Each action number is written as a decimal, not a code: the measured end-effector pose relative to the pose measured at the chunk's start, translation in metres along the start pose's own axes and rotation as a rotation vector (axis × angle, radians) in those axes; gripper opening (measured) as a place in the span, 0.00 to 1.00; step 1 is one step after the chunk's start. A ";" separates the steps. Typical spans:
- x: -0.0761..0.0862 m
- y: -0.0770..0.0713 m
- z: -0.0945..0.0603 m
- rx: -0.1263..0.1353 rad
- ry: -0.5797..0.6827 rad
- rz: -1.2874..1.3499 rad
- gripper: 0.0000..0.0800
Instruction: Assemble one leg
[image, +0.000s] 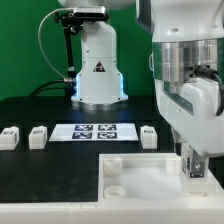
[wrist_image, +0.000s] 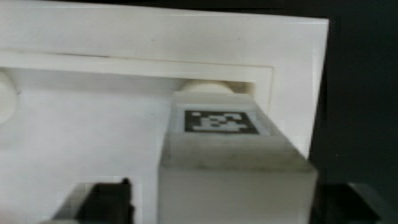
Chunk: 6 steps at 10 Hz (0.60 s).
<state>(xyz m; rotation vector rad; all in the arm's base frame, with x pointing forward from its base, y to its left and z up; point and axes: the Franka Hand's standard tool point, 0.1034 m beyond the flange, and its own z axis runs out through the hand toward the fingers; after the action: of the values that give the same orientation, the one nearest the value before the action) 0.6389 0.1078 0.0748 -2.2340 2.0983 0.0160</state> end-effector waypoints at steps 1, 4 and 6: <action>0.000 -0.002 -0.001 -0.005 -0.001 -0.193 0.77; 0.000 -0.002 -0.001 -0.005 -0.001 -0.611 0.81; 0.002 -0.002 -0.001 -0.007 0.004 -0.826 0.81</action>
Offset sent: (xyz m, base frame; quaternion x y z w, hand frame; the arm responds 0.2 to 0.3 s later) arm 0.0000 0.0000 0.0000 0.0000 0.0000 -0.3523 0.9359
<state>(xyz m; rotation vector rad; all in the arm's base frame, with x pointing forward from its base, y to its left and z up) 0.6410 0.1062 0.0757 -2.8976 1.0290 -0.0291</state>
